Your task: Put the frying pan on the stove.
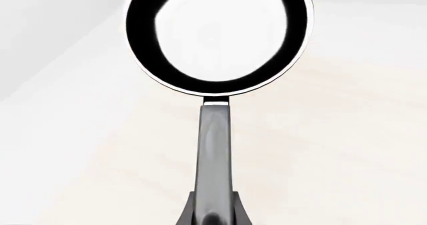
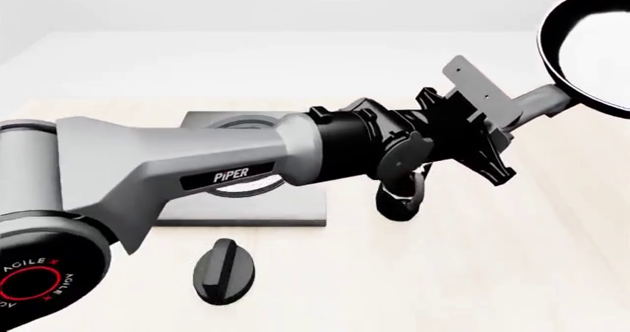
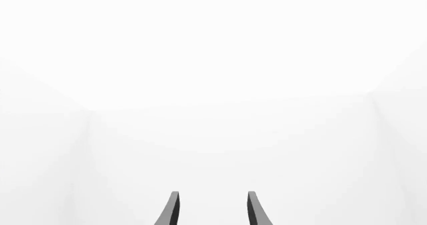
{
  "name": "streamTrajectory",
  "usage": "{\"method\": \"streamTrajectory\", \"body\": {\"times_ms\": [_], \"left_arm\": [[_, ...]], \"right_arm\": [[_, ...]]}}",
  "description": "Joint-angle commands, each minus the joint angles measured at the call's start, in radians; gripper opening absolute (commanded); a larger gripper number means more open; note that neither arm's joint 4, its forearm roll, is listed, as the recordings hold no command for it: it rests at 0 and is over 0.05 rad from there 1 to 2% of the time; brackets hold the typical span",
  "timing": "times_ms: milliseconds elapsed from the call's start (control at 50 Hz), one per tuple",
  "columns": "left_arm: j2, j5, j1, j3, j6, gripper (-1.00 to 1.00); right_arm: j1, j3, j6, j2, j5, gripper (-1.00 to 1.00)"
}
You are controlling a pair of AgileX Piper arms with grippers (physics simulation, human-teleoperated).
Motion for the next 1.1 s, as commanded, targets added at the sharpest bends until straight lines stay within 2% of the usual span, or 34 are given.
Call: {"method": "streamTrajectory", "body": {"times_ms": [20,680,720,800,1020,1100], "left_arm": [[-0.069,-0.019,0.03,0.005,0.016,-1.0],[-0.146,-0.031,0.162,0.056,0.026,-1.0],[-0.148,-0.035,0.172,0.058,0.025,-1.0],[-0.157,-0.044,0.192,0.067,0.02,-1.0],[-0.173,-0.052,0.226,0.082,0.018,-1.0],[-0.181,-0.056,0.24,0.092,0.019,-1.0]], "right_arm": [[-0.001,-0.002,0.001,0.0,-0.001,1.0],[-0.001,-0.003,0.002,0.0,-0.001,1.0],[-0.019,0.071,0.022,0.0,-0.079,1.0],[-0.017,0.008,0.022,0.0,-0.019,1.0],[-0.005,0.033,0.003,0.0,-0.028,1.0],[-0.006,0.003,0.005,0.0,-0.002,1.0]]}}
